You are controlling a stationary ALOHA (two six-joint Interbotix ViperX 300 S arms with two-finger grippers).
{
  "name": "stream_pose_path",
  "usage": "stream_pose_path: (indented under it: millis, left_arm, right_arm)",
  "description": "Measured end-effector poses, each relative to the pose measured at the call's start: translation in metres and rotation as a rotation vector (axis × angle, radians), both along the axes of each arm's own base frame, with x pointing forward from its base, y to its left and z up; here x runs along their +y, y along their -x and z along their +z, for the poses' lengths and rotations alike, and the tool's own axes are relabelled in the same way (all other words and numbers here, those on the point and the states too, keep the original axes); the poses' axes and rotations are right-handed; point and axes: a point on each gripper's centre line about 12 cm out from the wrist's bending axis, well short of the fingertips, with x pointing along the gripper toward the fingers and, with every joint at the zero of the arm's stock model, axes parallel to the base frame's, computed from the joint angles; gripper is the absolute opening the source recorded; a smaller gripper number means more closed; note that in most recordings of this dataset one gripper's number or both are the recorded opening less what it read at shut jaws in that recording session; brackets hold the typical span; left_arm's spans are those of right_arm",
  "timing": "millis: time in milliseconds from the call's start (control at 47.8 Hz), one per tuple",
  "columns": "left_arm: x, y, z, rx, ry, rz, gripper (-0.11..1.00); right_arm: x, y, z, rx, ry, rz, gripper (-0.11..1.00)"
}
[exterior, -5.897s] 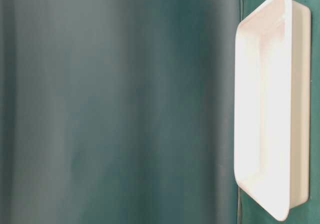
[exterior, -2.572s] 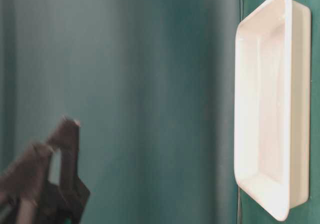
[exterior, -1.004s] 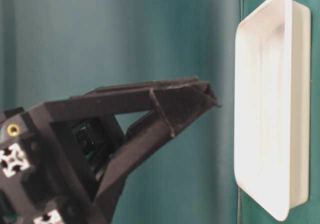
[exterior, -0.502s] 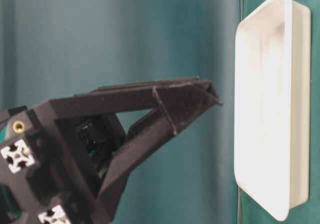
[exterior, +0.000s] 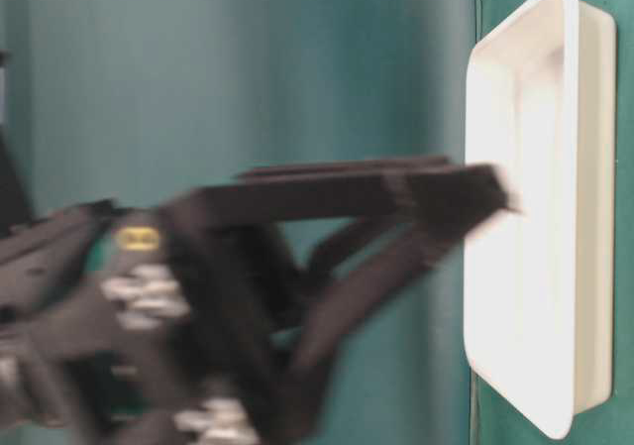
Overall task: Pick up the tape from a random location and place it into the white case.
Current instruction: 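Move the left gripper over the orange-red tape roll, then lower the left gripper and pinch the orange-red roll's rim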
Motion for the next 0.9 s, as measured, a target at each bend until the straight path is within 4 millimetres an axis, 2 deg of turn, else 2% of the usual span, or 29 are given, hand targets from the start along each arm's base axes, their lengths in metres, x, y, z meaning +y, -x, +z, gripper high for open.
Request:
stream_pose_path:
  millis: [167,586,899]
  left_arm:
    - [0.000,0.000,-0.024,0.045,-0.010,0.000,1.00]
    - [0.000,0.000,-0.071,0.042,-0.011,-0.004,1.00]
    - [-0.001,-0.004,-0.096,0.085,-0.022,-0.008,1.00]
  right_arm:
    - [0.000,-0.001,-0.001,0.005,0.000,-0.002,0.92]
    - [0.000,-0.005,-0.007,0.031,0.000,-0.001,0.92]
    - [0.000,-0.005,-0.008,0.034,0.001,-0.001,0.92]
